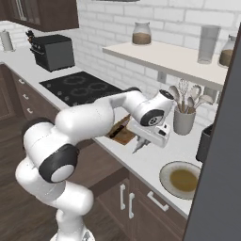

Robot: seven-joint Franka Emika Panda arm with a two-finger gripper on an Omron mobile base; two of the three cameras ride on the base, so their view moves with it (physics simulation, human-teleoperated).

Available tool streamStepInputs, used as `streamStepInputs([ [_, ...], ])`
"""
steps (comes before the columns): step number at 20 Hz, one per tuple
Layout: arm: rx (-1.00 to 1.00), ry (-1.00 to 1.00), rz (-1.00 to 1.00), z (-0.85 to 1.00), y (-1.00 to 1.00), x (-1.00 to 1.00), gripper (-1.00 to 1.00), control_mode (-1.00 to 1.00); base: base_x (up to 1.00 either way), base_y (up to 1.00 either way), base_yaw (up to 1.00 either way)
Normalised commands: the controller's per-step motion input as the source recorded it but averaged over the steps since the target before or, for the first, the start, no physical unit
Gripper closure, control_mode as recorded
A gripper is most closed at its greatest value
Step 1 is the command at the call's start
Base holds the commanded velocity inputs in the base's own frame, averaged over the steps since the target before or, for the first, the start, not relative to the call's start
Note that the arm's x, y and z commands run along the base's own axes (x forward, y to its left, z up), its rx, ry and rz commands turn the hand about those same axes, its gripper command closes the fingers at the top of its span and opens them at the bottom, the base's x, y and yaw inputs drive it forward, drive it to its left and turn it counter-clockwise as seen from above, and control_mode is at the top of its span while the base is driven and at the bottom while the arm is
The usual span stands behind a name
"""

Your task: Pick up the knife from the drawer and place it on the cutting board. Then place the meat from the plate to the cutting board.

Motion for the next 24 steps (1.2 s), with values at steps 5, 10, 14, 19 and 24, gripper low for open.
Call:
streamStepInputs([
  [5,-0.03,0.00,0.09,0.06,0.90,0.62,1.00,-1.00,0.00,0.00,0.00],
  [10,-0.06,0.08,0.00,0.07,0.61,0.90,1.00,-1.00,0.00,0.00,0.00],
  [14,0.00,0.03,0.00,-0.11,0.63,0.74,1.00,-1.00,0.00,0.00,0.00],
  [19,0.00,-0.01,-0.03,-0.06,0.37,0.49,1.00,-1.00,0.00,0.00,0.00],
  [24,-0.07,-0.04,0.00,-0.01,-0.01,0.20,1.00,-1.00,0.00,0.00,0.00],
])
